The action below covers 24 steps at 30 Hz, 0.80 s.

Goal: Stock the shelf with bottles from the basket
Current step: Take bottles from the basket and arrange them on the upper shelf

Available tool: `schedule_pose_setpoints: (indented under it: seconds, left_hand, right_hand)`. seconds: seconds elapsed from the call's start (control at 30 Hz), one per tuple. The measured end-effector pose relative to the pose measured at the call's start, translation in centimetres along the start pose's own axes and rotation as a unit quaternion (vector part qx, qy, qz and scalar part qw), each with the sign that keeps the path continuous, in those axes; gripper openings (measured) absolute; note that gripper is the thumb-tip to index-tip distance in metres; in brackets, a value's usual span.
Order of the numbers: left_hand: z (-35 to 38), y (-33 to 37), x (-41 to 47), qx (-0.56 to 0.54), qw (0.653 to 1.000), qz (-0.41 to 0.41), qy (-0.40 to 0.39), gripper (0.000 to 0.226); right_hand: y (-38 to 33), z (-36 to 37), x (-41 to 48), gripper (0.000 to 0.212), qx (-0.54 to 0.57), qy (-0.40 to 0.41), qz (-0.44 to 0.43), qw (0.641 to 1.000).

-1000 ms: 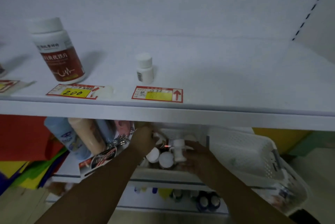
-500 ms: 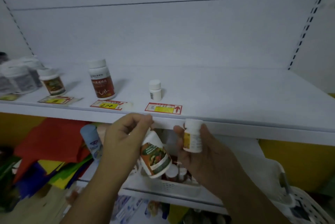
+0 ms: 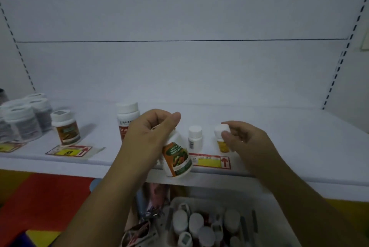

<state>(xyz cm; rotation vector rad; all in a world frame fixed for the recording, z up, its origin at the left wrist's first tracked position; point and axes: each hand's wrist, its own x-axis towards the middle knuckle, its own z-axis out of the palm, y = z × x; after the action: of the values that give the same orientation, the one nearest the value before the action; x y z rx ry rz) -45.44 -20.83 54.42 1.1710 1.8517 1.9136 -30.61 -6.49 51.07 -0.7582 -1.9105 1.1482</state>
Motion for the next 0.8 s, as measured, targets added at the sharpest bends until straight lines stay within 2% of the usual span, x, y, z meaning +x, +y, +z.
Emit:
schedule_pose_setpoints:
  seconds: [0.07,0.17,0.23,0.3,0.37,0.4,0.43,0.5,0.57,0.6,0.67,0.73,0.8]
  left_hand:
    - [-0.5,-0.4,1.0,-0.009,1.0,0.003,-0.01,0.034]
    - [-1.2,-0.7,2.1,-0.031,0.999,0.013,-0.03,0.048]
    - [-1.8,-0.7,2.6,-0.04,0.998,0.02,-0.047,0.052]
    - [-2.8,-0.7,2.9,-0.064,0.995,0.029,-0.065,0.049]
    - [-4.3,-0.8,3.2,-0.069,0.993,0.052,-0.075,0.039]
    - [-5.2,-0.8,3.3,-0.064,0.993,0.067,-0.072,0.034]
    - [-6.1,-0.7,3.5,-0.061,0.993,0.082,-0.063,0.03]
    - [-8.2,-0.5,3.8,-0.05,0.991,0.119,-0.03,0.027]
    - [-10.7,-0.2,4.2,-0.029,0.987,0.16,0.011,0.023]
    - [-12.1,-0.1,4.7,-0.019,0.984,0.175,0.034,0.022]
    - [-15.0,-0.2,6.0,0.01,0.981,0.184,0.063,0.025]
    - [-17.8,-0.4,7.4,0.086,0.977,0.184,0.069,0.03]
    - [-20.2,-1.0,8.6,0.169,0.963,0.186,0.095,0.02]
  right_hand:
    - [0.8,0.9,1.6,0.016,-0.075,0.005,-0.008,0.997]
    - [1.8,1.7,2.2,0.014,-0.146,-0.019,-0.001,0.989]
    - [1.8,1.8,1.9,0.024,-0.176,-0.028,0.004,0.984]
    - [0.7,2.0,1.4,0.03,-0.178,0.038,-0.011,0.983]
    - [-1.9,3.0,0.4,0.017,-0.129,0.132,-0.08,0.98]
    - [-3.7,3.8,-0.2,0.013,-0.081,0.128,-0.115,0.982]
    - [-5.9,5.1,-0.7,0.019,-0.04,0.076,-0.146,0.986]
    - [-9.7,9.1,-1.1,0.038,-0.018,-0.107,-0.161,0.981]
    - [-11.6,13.6,-0.1,0.047,-0.101,-0.221,-0.165,0.956]
    - [-12.3,15.9,0.7,0.048,-0.152,-0.231,-0.162,0.947]
    - [-13.3,19.8,2.3,0.036,-0.189,-0.188,-0.198,0.943]
    - [-13.8,22.8,3.1,0.026,-0.151,-0.146,-0.215,0.954]
    - [-13.4,25.6,4.0,0.036,-0.134,-0.125,-0.177,0.967]
